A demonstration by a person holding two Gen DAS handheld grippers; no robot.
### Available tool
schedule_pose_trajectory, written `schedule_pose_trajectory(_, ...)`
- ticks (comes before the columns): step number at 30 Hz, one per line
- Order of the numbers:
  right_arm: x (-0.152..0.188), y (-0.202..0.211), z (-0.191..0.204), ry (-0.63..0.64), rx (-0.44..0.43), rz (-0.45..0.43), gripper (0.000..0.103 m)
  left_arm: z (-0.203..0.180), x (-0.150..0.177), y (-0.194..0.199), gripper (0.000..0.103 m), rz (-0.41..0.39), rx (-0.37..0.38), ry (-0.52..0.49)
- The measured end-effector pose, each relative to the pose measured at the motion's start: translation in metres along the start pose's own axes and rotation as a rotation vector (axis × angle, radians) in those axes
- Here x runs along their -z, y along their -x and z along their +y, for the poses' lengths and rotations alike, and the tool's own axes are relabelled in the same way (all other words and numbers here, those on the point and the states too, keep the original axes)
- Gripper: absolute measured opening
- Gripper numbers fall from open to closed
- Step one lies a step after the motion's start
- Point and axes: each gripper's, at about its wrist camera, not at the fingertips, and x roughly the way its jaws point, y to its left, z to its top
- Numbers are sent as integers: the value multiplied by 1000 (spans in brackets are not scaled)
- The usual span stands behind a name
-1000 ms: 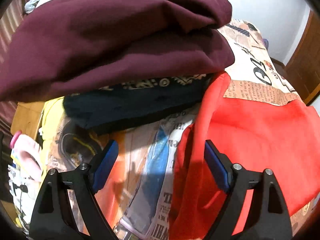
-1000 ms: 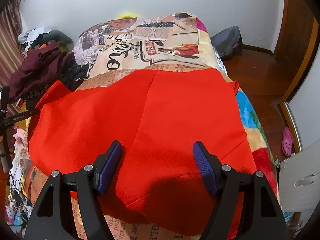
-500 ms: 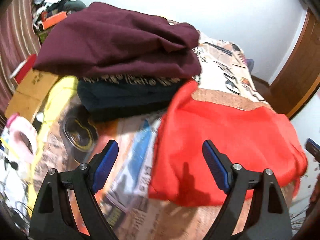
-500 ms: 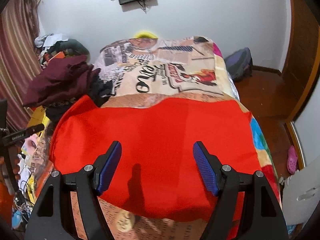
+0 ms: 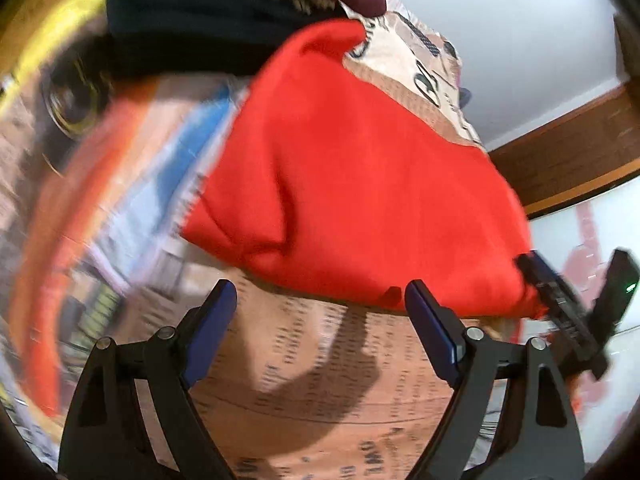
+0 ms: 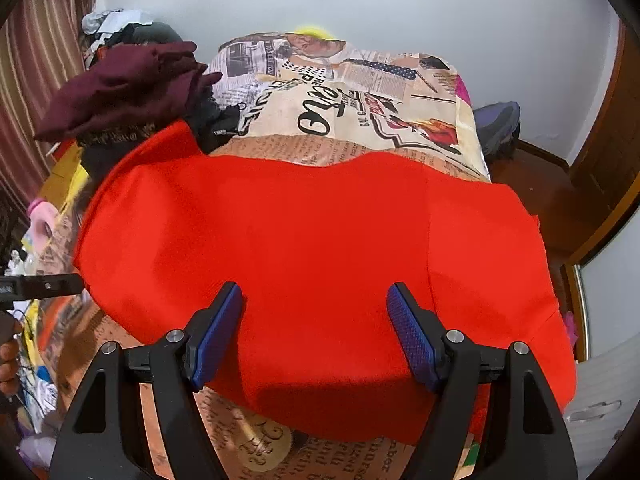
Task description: Fold large clothes
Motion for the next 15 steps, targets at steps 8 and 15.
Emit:
schedule_pose_trajectory(8,2,1,0,7,8,-5,75,3,-23,-31,88,-6,93,120)
schedule_pose_trajectory(15,3,0,2,24,15,-4,76,13,-44,-47,89,-118,129,240)
